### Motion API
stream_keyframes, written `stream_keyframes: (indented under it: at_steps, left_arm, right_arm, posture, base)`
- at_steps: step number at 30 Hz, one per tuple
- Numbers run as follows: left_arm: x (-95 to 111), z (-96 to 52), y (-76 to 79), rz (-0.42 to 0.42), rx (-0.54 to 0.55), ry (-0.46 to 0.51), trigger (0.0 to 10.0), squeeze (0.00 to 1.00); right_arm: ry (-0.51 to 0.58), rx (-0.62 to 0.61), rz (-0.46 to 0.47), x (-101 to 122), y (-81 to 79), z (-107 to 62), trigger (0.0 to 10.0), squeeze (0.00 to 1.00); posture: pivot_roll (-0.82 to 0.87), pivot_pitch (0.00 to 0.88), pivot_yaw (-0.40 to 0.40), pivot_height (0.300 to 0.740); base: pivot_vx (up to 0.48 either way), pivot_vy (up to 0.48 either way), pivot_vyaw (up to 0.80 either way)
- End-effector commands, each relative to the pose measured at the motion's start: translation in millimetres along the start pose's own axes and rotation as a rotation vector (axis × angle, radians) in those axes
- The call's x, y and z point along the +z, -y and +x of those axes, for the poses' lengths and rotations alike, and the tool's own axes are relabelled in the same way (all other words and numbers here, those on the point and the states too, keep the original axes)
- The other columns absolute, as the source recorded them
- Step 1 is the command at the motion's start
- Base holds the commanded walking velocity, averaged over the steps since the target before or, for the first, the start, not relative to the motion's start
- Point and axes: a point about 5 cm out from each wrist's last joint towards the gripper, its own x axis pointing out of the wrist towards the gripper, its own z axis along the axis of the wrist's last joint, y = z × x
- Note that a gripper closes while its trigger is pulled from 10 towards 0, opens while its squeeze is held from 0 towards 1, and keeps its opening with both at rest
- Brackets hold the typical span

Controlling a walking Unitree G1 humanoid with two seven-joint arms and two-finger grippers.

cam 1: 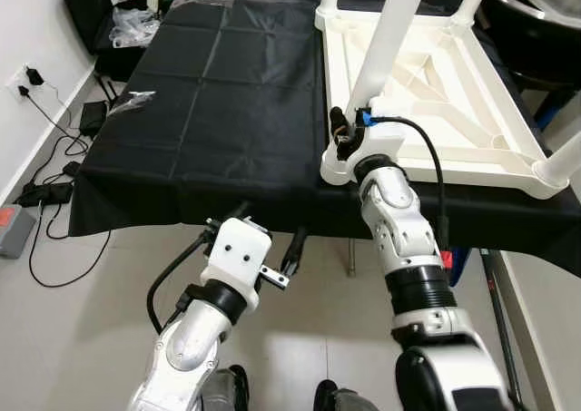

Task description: Building children table

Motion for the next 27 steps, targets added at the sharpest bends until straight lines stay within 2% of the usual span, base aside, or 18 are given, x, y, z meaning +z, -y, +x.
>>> stream_keyframes:
  at_steps: [1,2,3,4,5,6,7,8,14,15,17,18,19,21,22,24,25,27]
  left_arm:
    - [-4.8,-1.3,0.0,0.005,0.005,-0.019,10.0,0.0]
    - [-4.8,-1.3,0.0,0.005,0.005,-0.019,10.0,0.0]
    - [-4.9,-1.2,-0.2,0.007,0.005,-0.02,10.0,0.0]
    - [-4.9,-1.4,-0.1,0.006,0.005,-0.02,10.0,0.0]
    - [-4.9,-1.4,-0.1,0.006,0.005,-0.02,10.0,0.0]
    - [-4.6,-1.5,0.2,0.006,0.002,-0.02,10.0,0.0]
    - [-4.6,-1.5,0.2,0.006,0.002,-0.02,10.0,0.0]
    - [-4.5,-1.9,0.7,0.004,0.002,-0.021,10.0,0.0]
    - [-4.3,-2.2,1.0,0.002,0.002,-0.021,10.0,0.0]
    - [-3.8,-2.0,1.9,-0.008,-0.002,-0.019,10.0,0.0]
    - [-3.1,-1.5,3.7,-0.015,-0.013,-0.015,10.0,0.0]
    - [-3.1,-1.5,3.7,-0.015,-0.013,-0.015,10.0,0.0]
    - [-3.8,-2.1,5.2,-0.017,-0.022,-0.018,10.0,0.0]
    - [-6.0,-3.3,7.1,-0.019,-0.031,-0.025,10.0,0.0]
    - [-6.9,-4.0,7.8,-0.02,-0.034,-0.028,10.0,0.0]
    - [-7.4,-4.3,8.2,-0.021,-0.035,-0.029,10.0,0.0]
    - [-7.1,-4.2,9.1,-0.023,-0.04,-0.027,10.0,0.0]
    - [-7.1,-4.2,9.1,-0.023,-0.04,-0.027,10.0,0.0]
  right_arm:
    - [-0.051,-0.117,0.037,-8.3,5.0,-5.1,0.0,0.0]
    - [-0.051,-0.117,0.037,-8.3,5.0,-5.1,0.0,0.0]
    - [-0.044,-0.093,0.059,-6.9,-5.3,-4.8,0.0,0.0]
    - [-0.037,-0.03,0.082,-6.5,-17.9,-3.6,10.0,0.0]
    - [-0.037,-0.03,0.082,-6.5,-17.9,-3.6,10.0,0.0]
    - [-0.026,0.053,0.082,-6.6,-28.7,-2.4,10.0,0.0]
    - [-0.026,0.053,0.082,-6.6,-28.7,-2.4,10.0,0.0]
    - [-0.014,0.157,0.059,-7.3,-39.1,-5.0,10.0,1.0]
    - [-0.005,0.256,0.04,-5.8,-42.8,-9.7,10.0,1.0]
    - [-0.025,0.316,0.017,-9.1,-40.9,-11.7,10.0,0.0]
    - [-0.069,0.47,0.015,-16.5,-33.1,-13.2,10.0,0.0]
    - [-0.069,0.47,0.015,-16.5,-33.1,-13.2,10.0,0.0]
    - [-0.083,0.52,0.025,-18.1,-23.4,-9.7,10.0,0.0]
    - [-0.065,0.595,-0.037,-15.3,-5.6,0.4,10.0,0.0]
    - [-0.068,0.636,-0.017,-13.2,-0.4,4.4,10.0,0.0]
    - [-0.071,0.662,0.003,-11.9,1.5,6.3,10.0,0.0]
    - [-0.049,0.692,-0.026,-7.6,2.4,9.7,10.0,0.0]
    - [-0.049,0.692,-0.026,-7.6,2.4,9.7,10.0,0.0]
  posture:
    - [0.18,0.241,-0.06,0.74]
    - [0.18,0.241,-0.06,0.74]
    - [0.18,0.241,-0.06,0.74]
    - [0.19,0.242,-0.063,0.74]
    - [0.19,0.242,-0.063,0.74]
    - [0.19,0.243,-0.067,0.74]
    - [0.19,0.243,-0.067,0.74]
    - [0.19,0.244,-0.069,0.74]
    - [0.18,0.246,-0.07,0.74]
    - [0.18,0.247,-0.069,0.74]
    - [0.18,0.246,-0.07,0.74]
    - [0.18,0.246,-0.07,0.74]
    - [0.18,0.245,-0.071,0.74]
    - [0.18,0.245,-0.068,0.74]
    - [0.18,0.246,-0.067,0.74]
    - [0.18,0.246,-0.067,0.74]
    - [0.18,0.245,-0.071,0.74]
    - [0.18,0.245,-0.071,0.74]
  base:
    - [0.0,0.0,0.0]
    - [0.0,0.0,0.0]
    - [0.0,0.0,0.0]
    - [0.0,0.0,0.0]
    - [0.0,0.0,0.0]
    - [0.0,0.0,0.0]
    - [0.0,0.0,0.0]
    - [0.0,0.0,0.0]
    - [0.0,0.0,0.0]
    - [0.0,0.0,0.0]
    - [0.0,0.0,0.0]
    - [0.0,0.0,0.0]
    - [0.0,0.0,0.0]
    - [0.0,0.0,0.0]
    - [0.0,0.0,0.0]
    - [0.0,0.0,0.0]
    - [0.0,0.0,0.0]
    - [0.0,0.0,0.0]
